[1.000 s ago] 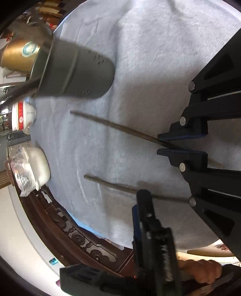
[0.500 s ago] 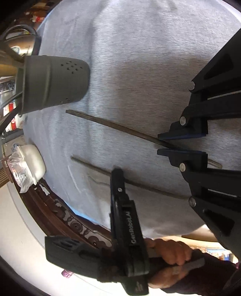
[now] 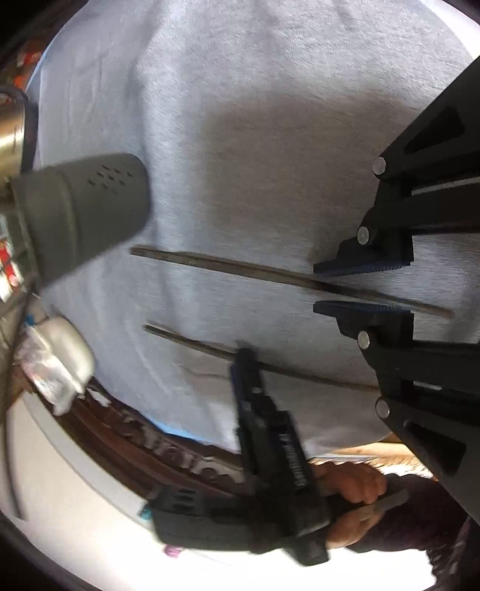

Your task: Organize utensils

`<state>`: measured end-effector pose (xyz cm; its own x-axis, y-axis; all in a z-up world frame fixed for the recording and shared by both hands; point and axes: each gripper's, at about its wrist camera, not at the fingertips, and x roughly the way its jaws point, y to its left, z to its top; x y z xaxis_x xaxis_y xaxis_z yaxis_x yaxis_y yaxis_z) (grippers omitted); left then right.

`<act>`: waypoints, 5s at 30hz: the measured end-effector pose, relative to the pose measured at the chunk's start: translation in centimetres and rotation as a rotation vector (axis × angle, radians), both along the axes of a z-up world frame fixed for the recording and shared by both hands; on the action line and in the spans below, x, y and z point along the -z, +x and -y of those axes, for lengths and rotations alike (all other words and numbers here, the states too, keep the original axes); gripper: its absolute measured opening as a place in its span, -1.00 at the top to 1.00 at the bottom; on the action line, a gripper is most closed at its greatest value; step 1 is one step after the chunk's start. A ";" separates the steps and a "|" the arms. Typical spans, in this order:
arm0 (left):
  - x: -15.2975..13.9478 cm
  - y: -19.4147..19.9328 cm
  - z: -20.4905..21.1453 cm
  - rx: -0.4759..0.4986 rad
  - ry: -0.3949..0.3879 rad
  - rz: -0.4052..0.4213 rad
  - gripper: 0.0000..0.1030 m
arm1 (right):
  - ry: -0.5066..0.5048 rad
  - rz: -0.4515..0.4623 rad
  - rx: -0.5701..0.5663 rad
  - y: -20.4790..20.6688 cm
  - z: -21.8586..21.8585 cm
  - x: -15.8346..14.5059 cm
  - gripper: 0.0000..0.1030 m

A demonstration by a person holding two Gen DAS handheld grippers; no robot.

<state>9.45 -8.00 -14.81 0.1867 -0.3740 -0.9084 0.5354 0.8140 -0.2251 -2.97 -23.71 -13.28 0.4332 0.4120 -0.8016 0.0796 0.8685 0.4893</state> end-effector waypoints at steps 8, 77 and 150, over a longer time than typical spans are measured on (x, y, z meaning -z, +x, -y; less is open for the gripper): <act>0.0 1.1 0.3 -0.039 -0.028 -0.029 0.39 | -0.044 0.083 0.123 2.7 0.3 -1.0 -0.09; -5.5 1.6 -1.5 -0.167 -0.038 0.132 0.87 | -0.146 0.193 0.099 5.1 -1.7 -4.1 0.86; -15.4 -3.6 -6.2 -0.263 -0.147 0.390 0.91 | -0.238 0.620 0.001 -2.7 -6.2 -13.0 0.87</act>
